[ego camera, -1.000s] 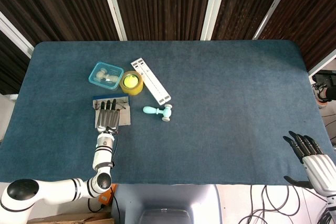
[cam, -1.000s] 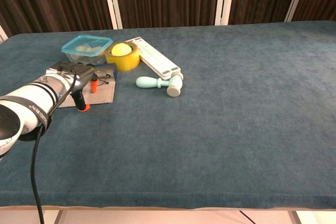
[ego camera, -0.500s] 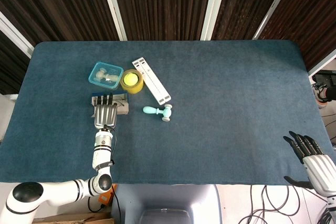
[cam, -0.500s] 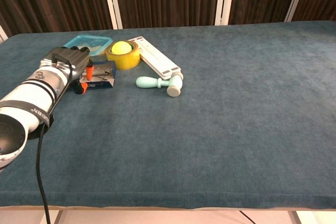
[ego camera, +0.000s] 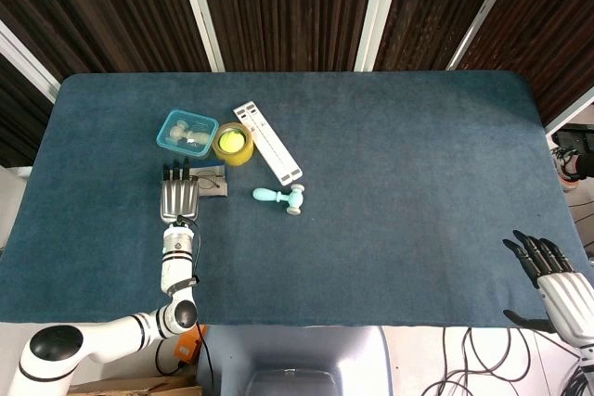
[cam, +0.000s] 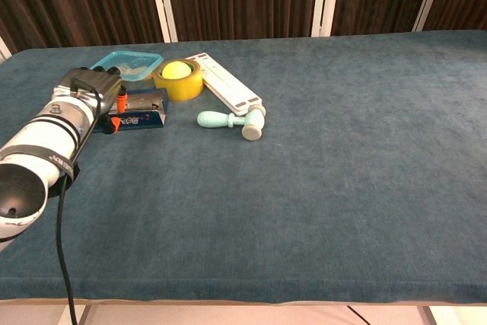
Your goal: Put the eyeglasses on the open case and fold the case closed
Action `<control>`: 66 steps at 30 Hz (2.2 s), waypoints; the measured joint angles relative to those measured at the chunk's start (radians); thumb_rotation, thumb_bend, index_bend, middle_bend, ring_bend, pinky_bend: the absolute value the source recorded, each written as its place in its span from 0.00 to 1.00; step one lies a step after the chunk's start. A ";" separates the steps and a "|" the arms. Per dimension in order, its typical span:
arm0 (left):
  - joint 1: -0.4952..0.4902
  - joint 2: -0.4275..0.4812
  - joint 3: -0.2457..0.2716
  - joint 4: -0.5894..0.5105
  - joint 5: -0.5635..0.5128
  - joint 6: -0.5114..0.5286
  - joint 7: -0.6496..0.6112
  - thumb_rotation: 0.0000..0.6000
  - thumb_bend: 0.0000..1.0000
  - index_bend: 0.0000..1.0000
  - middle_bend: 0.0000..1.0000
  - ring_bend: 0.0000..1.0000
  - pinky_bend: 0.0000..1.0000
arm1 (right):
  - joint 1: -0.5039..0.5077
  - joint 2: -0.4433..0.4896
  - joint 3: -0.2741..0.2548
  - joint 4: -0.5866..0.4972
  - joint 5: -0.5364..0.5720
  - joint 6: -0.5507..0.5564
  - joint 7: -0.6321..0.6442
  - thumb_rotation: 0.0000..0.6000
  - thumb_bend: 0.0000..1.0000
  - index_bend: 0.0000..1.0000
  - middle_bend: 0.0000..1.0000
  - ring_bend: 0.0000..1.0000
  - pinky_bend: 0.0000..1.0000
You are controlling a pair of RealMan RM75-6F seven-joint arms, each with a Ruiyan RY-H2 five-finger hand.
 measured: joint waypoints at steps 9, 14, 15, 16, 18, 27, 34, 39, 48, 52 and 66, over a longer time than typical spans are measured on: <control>0.013 -0.020 -0.020 0.044 0.026 -0.033 -0.044 1.00 0.54 0.59 0.08 0.01 0.12 | 0.002 -0.002 0.001 -0.003 0.004 -0.006 -0.009 1.00 0.25 0.00 0.00 0.00 0.00; 0.026 -0.021 -0.021 0.038 0.056 -0.035 -0.071 1.00 0.57 0.63 0.10 0.03 0.12 | 0.001 -0.001 0.001 -0.005 0.003 -0.004 -0.010 1.00 0.25 0.00 0.00 0.00 0.00; 0.029 -0.019 -0.020 0.032 0.061 -0.034 -0.076 1.00 0.57 0.63 0.10 0.03 0.12 | 0.001 -0.002 0.001 -0.005 0.003 -0.004 -0.010 1.00 0.25 0.00 0.00 0.00 0.00; 0.034 -0.015 -0.019 0.022 0.068 -0.033 -0.083 1.00 0.58 0.63 0.10 0.03 0.12 | 0.001 -0.002 0.000 -0.005 0.003 -0.005 -0.011 1.00 0.25 0.00 0.00 0.00 0.00; 0.043 -0.007 -0.016 -0.001 0.078 -0.030 -0.095 1.00 0.58 0.63 0.10 0.03 0.12 | 0.001 -0.002 0.000 -0.005 0.002 -0.007 -0.014 1.00 0.25 0.00 0.00 0.00 0.00; 0.124 0.076 0.036 -0.187 0.183 0.023 -0.170 1.00 0.58 0.63 0.10 0.03 0.12 | 0.001 -0.007 -0.003 -0.008 -0.003 -0.007 -0.028 1.00 0.25 0.00 0.00 0.00 0.00; 0.201 0.163 0.097 -0.347 0.275 0.083 -0.219 1.00 0.57 0.62 0.10 0.03 0.12 | 0.003 -0.013 -0.005 -0.011 -0.003 -0.017 -0.047 1.00 0.25 0.00 0.00 0.00 0.00; 0.216 0.205 0.099 -0.410 0.287 0.086 -0.217 1.00 0.57 0.62 0.10 0.03 0.12 | 0.005 -0.018 -0.007 -0.016 -0.006 -0.021 -0.058 1.00 0.25 0.00 0.00 0.00 0.00; 0.179 0.179 0.043 -0.350 0.241 0.069 -0.155 1.00 0.57 0.62 0.10 0.03 0.12 | 0.006 -0.015 -0.002 -0.012 0.004 -0.021 -0.046 1.00 0.25 0.00 0.00 0.00 0.00; 0.167 0.176 0.028 -0.335 0.205 0.052 -0.125 1.00 0.56 0.61 0.10 0.03 0.12 | 0.007 -0.014 -0.002 -0.012 0.006 -0.023 -0.044 1.00 0.25 0.00 0.00 0.00 0.00; 0.115 0.114 -0.001 -0.242 0.161 0.030 -0.070 1.00 0.56 0.61 0.11 0.05 0.12 | 0.013 -0.013 0.003 -0.012 0.025 -0.038 -0.042 1.00 0.25 0.00 0.00 0.00 0.00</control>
